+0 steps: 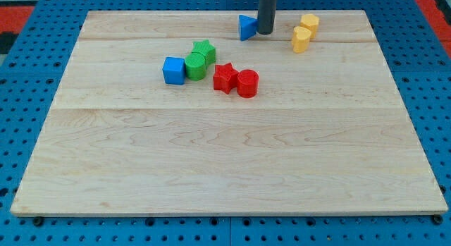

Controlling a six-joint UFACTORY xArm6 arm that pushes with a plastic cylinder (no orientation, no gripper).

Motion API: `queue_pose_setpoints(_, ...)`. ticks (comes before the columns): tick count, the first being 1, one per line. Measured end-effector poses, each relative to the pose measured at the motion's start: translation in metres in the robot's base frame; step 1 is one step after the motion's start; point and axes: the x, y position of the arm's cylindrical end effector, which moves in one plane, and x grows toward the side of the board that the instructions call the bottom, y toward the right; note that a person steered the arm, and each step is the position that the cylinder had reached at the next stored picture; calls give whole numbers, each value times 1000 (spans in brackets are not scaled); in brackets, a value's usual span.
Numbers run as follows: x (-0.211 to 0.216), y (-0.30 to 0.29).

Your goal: Push the blue cube to the right of the blue triangle

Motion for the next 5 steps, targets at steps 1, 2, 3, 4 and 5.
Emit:
queue_pose_setpoints(1, 1, -57)
queue_pose_setpoints(2, 0, -117)
queue_pose_setpoints(3, 0, -172)
queue_pose_setpoints(4, 29, -178)
queue_pose_setpoints(5, 85, -241)
